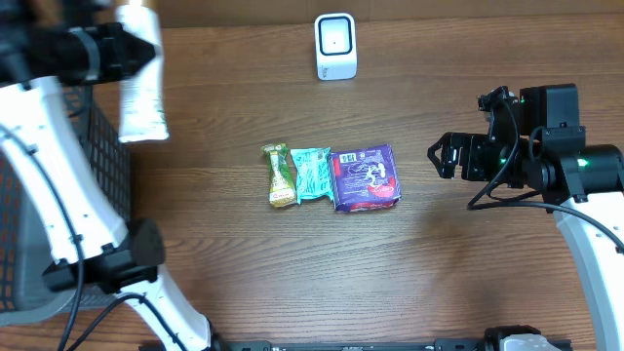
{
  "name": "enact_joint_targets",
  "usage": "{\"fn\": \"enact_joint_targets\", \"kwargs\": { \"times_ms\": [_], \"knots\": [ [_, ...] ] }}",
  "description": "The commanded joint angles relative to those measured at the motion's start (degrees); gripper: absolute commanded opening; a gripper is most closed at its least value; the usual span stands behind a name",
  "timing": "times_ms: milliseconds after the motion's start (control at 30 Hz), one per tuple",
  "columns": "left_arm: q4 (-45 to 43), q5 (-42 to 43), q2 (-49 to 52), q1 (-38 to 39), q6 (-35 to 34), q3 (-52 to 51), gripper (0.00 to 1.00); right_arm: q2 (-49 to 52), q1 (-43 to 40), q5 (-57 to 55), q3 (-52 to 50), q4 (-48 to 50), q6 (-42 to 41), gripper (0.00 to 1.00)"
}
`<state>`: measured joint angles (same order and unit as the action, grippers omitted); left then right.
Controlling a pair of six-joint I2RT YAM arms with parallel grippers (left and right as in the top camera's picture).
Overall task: Scan the item barcode
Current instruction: 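Carry the white bottle out and set it left of the green-yellow packet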
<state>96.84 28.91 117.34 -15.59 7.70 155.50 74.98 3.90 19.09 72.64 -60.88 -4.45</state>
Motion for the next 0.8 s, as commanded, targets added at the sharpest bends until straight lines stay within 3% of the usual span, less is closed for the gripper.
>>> {"fn": "enact_joint_targets", "kwargs": {
  "times_ms": [0, 267, 567, 767],
  "knots": [
    [0.0, -9.8, -1.2, 5.0, 0.8, -4.4, 0.04, 0.1, 0.2, -0.2, 0.4, 0.3, 0.4, 1.00],
    [-4.0, -20.7, -1.2, 13.0, -6.8, -24.4, 0.04, 0.1, 0.2, -0.2, 0.4, 0.3, 0.4, 1.00],
    [-23.5, -20.7, -1.2, 15.6, -9.5, -51.5, 0.05, 0.1, 0.2, -0.2, 0.4, 0.3, 0.4, 1.00],
    [-35.6, -19.6, -1.2, 17.0, -10.7, -64.3, 0.04, 0.1, 0.2, -0.2, 0.4, 0.3, 0.4, 1.00]
  ]
}}
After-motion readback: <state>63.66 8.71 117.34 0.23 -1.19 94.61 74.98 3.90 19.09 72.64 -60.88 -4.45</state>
